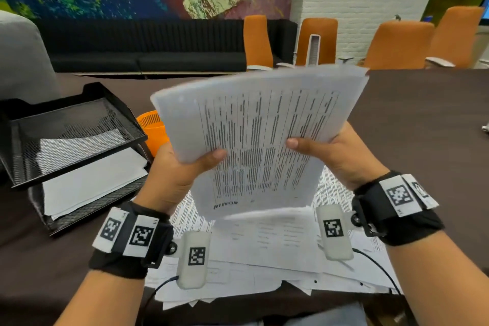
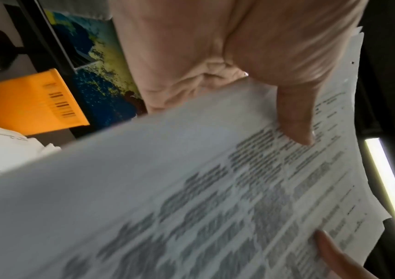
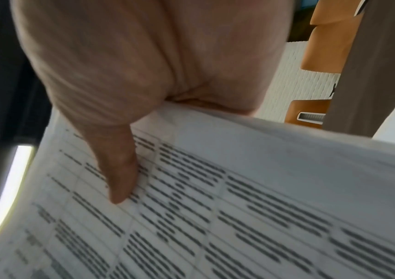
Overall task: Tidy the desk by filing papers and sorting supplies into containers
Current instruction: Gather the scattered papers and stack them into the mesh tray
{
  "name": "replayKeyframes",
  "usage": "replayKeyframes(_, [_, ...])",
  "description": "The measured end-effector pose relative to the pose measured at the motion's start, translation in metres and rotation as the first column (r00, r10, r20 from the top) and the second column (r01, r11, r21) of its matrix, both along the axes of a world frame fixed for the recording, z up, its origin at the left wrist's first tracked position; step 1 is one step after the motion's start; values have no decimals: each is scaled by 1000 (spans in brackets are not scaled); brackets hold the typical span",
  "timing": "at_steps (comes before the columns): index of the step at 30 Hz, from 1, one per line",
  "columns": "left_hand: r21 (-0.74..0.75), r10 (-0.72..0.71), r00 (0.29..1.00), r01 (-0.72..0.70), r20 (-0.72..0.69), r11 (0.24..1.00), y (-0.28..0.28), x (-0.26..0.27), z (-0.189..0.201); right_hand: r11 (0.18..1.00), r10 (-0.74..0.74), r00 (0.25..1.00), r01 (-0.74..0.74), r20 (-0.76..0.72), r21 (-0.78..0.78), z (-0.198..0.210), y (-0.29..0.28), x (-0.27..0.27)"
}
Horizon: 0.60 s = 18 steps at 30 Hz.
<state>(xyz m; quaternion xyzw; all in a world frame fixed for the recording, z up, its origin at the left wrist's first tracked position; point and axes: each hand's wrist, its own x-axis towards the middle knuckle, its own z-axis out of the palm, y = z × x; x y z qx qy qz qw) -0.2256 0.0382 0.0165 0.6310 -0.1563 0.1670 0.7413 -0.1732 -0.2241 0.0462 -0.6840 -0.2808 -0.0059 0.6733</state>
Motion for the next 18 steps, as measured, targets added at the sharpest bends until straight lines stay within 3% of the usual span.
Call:
replayKeyframes(5, [-25,42,998,-43,-47,999,-4,8,-11,994,-43,998,37,-54,-107,-18,-2,1])
replayKeyframes(9, [57,68,995,-63,-77,996,-16,10,-17,990,-19,997,8,-77,-140,-21,0,7])
replayKeyframes(12, [53,164,983,-160,-79,986,-19,12,-19,987,-40,992,21,-117,-157,-26,0,12])
replayKeyframes(14, [-35,278,954,-284,-111,958,-16,15,-17,976,-78,981,40,-175,-212,-34,-6,15])
replayKeyframes(16, [-210,300,932,-341,-203,917,-7,16,-14,976,-119,960,65,-255,-209,-52,-14,17])
replayKeyframes(18, [-358,244,915,-356,-321,863,-1,16,-13,991,-125,910,134,-396,-4,-72,-16,14])
